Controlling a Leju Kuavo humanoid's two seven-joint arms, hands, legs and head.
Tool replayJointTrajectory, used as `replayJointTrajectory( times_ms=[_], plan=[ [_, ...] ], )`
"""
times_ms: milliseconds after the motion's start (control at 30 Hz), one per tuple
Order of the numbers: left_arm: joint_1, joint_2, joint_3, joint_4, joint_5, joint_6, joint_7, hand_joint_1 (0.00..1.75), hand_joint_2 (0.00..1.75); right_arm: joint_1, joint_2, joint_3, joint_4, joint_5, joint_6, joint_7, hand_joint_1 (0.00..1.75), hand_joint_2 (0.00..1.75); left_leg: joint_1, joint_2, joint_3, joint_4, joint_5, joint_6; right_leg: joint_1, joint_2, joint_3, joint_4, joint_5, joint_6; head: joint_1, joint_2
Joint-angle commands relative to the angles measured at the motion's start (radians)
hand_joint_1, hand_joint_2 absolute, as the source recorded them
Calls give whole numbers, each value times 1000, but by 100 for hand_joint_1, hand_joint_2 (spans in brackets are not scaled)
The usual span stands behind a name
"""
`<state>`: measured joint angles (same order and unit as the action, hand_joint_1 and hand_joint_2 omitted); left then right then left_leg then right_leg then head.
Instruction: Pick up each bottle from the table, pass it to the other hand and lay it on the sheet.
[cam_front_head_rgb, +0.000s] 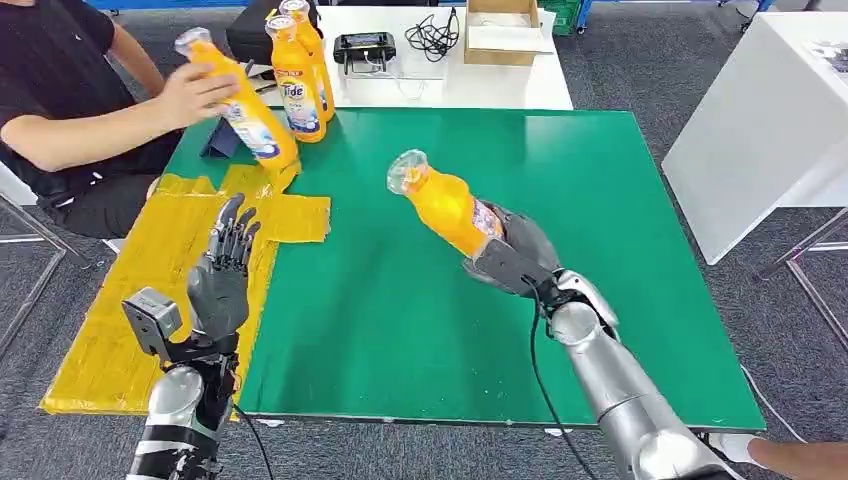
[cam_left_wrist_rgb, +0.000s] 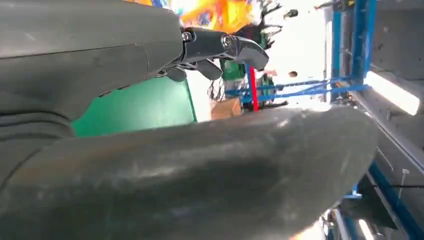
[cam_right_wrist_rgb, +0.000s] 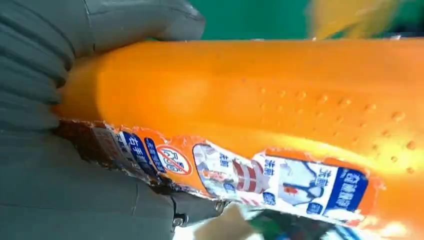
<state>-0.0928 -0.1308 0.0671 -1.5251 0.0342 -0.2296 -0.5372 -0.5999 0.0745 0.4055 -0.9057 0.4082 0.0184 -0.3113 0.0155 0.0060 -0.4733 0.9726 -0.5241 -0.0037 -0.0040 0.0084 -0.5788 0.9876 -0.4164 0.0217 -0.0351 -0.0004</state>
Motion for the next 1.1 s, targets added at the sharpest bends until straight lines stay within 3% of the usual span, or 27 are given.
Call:
replayJointTrajectory(
  times_ms=[33, 267, 300, 400, 600, 867, 1100],
  plan=[
    [2, -12, -44, -3, 62, -50, 16, 0, 0, -39, 254, 92, 43, 4, 18, -25, 175, 175, 0, 7, 2, -1, -1, 0, 0, 6, -1, 0, 1, -1, 0, 0],
    [4, -12, -42, -7, 62, -53, 17, 0, 0, -35, 229, 100, 29, -13, 26, -33, 175, 175, 0, -1, 1, -1, 0, 1, 2, -1, 0, -1, 0, 0, 0, 0],
    [8, -14, -42, -7, 64, -54, 17, 0, 175, -29, 239, 109, 29, -16, 33, -36, 175, 175, 1, -1, 2, -1, 0, 1, 2, -1, 2, -2, 0, 1, 0, 0],
    [13, -11, -43, -8, 66, -57, 20, 0, 175, -26, 275, 174, 48, -20, 36, -26, 175, 175, 0, 0, 2, -2, 0, 1, 2, 0, 3, -2, 0, 0, 0, 0],
    [-10, -33, -84, 11, 67, -65, 33, 0, 175, -50, 275, 387, 86, -191, -18, -3, 175, 175, 0, -1, 3, -2, 0, 1, 1, -1, 2, -2, 0, -1, 0, 0],
    [-4, -27, -89, 4, 68, -60, 33, 0, 175, -55, 275, 405, 100, -205, -30, -2, 175, 175, -1, -1, 0, -1, 0, 1, 0, -1, 0, -1, 0, 0, 0, 0],
    [-2, -34, -112, -7, 54, -35, 22, 0, 175, -24, 275, 498, 138, -214, -34, -12, 175, 175, 0, -1, 1, -2, 0, 1, 1, -1, 1, -2, 0, 0, 0, 0]
  ],
)
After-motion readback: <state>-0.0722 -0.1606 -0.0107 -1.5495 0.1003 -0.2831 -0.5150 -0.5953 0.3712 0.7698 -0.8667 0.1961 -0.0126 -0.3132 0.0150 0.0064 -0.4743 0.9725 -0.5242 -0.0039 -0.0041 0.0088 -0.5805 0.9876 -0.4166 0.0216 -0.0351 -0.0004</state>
